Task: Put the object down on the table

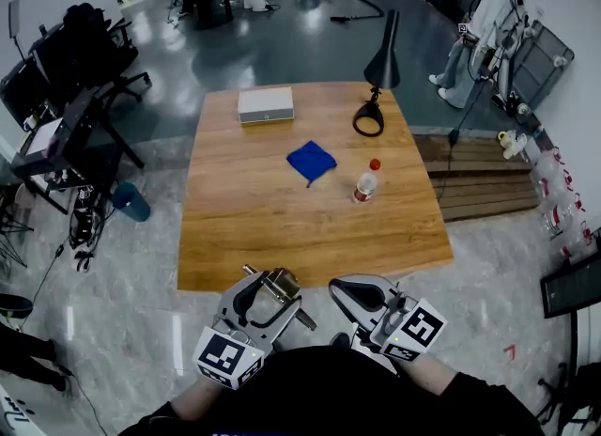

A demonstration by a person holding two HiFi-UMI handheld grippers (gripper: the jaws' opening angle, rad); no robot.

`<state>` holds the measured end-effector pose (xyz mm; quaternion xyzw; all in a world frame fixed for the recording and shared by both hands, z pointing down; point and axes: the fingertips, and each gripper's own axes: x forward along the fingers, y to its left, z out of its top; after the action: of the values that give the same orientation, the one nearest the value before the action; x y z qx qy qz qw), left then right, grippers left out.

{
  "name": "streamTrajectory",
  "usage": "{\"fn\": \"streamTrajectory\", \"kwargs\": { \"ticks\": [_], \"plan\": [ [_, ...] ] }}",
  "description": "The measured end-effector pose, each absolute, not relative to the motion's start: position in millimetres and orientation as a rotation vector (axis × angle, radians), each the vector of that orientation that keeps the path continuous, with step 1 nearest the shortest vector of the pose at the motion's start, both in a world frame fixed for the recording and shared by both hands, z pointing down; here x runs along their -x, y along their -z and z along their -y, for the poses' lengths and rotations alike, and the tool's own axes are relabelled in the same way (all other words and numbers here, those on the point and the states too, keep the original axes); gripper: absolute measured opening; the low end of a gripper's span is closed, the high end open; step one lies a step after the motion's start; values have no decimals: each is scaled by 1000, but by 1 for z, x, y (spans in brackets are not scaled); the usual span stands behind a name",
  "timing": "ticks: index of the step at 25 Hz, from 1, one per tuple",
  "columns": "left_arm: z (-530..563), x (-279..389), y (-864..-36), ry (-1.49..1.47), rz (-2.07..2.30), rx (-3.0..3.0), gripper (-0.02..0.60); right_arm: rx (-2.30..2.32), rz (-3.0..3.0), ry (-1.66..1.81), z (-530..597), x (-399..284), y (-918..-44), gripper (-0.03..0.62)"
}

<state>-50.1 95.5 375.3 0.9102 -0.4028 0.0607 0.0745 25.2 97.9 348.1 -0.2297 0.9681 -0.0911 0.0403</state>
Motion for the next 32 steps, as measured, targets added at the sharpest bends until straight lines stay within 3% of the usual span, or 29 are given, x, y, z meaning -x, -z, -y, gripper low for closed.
{"fn": "streamTrajectory", "kwargs": {
  "ticks": [17,32],
  "plan": [
    [-61,29,-386,-241,1407,-2640,295,551,-3002,377,-70,-67,-370,5],
    [55,116,-416,-324,1209,-2739,295,765,-2986,370,18,30,-363,5]
  ]
}}
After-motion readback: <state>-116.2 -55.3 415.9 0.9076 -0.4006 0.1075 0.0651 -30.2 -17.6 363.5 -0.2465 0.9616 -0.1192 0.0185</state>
